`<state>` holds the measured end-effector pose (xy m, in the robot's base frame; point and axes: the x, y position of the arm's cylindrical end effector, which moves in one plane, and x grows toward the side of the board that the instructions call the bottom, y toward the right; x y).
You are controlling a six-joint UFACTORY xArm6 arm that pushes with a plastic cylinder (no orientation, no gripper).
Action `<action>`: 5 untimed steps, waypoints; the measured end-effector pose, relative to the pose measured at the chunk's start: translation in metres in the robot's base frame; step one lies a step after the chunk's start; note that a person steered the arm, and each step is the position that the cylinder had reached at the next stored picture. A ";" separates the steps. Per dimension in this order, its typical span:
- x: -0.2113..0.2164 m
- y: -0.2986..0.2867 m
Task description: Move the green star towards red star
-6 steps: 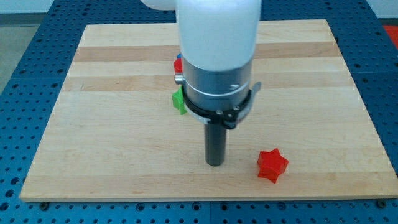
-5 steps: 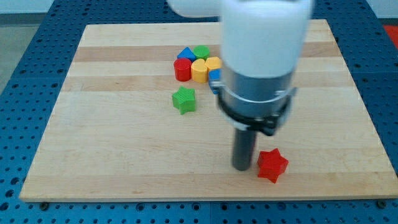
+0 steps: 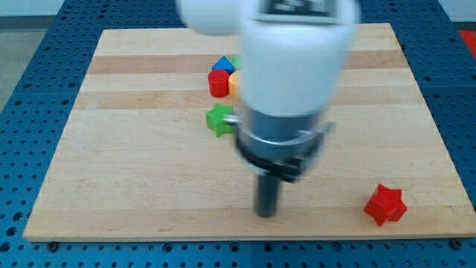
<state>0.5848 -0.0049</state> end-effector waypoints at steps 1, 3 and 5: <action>-0.009 -0.113; -0.126 -0.216; -0.174 -0.107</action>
